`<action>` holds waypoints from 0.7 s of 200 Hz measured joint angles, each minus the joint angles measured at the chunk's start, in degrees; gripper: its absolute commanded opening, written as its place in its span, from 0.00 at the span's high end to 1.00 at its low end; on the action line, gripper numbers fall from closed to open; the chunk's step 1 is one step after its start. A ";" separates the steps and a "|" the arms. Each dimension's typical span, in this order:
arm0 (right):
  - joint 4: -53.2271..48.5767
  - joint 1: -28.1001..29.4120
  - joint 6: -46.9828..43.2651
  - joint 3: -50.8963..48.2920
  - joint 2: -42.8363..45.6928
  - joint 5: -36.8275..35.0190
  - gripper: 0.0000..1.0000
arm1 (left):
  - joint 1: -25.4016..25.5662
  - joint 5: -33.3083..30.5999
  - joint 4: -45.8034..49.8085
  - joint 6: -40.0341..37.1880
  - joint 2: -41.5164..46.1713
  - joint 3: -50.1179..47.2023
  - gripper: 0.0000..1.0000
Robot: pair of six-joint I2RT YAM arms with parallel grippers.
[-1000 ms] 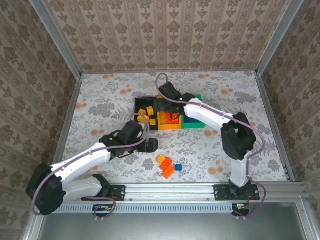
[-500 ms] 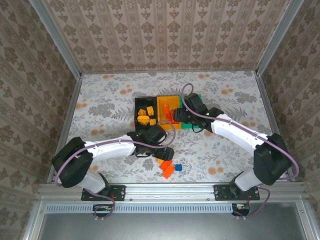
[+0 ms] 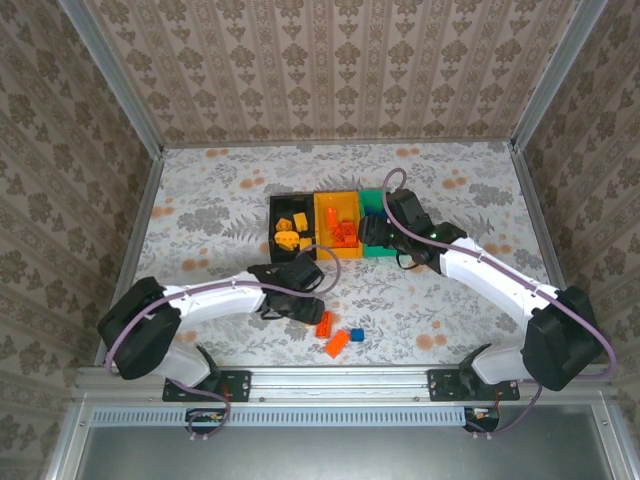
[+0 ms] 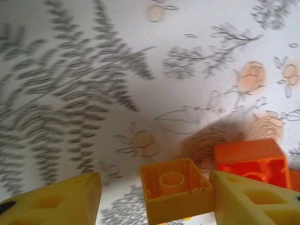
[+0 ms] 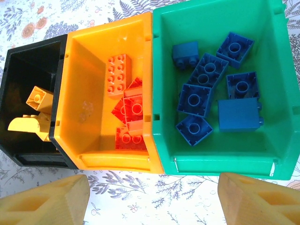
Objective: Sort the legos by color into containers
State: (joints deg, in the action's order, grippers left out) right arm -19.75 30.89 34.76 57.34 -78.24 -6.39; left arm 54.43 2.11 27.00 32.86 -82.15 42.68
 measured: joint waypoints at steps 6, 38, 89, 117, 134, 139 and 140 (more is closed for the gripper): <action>0.07 0.00 0.00 -0.09 0.02 0.02 0.26 | -0.63 0.00 0.04 0.11 0.42 -0.20 0.30; 0.13 -0.24 0.00 -0.46 0.35 0.48 0.26 | -1.18 1.01 -0.57 0.15 -0.11 -0.20 0.33; 0.13 -1.07 0.00 -1.33 1.66 0.66 0.26 | -0.59 0.57 -0.61 -0.11 -3.04 -0.15 0.50; 0.13 -1.68 0.04 -1.68 1.79 0.70 0.26 | -0.48 -1.11 -0.11 -0.07 -3.26 -0.15 0.60; 0.13 -1.90 0.13 -1.70 1.92 0.72 0.26 | -0.46 -1.75 0.17 -0.11 -3.17 -0.15 0.63; 0.13 -1.97 0.15 -1.70 2.01 0.74 0.26 | -0.46 -1.77 0.22 -0.09 -2.93 -0.15 0.64; 0.11 -1.97 0.15 -1.70 2.01 0.76 0.26 | -0.46 -1.75 0.24 -0.09 -2.91 -0.15 0.64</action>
State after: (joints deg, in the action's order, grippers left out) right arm -19.64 28.93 34.92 55.64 -76.23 -5.63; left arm 53.98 0.36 27.24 32.77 -85.06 42.52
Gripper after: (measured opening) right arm 0.744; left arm 0.373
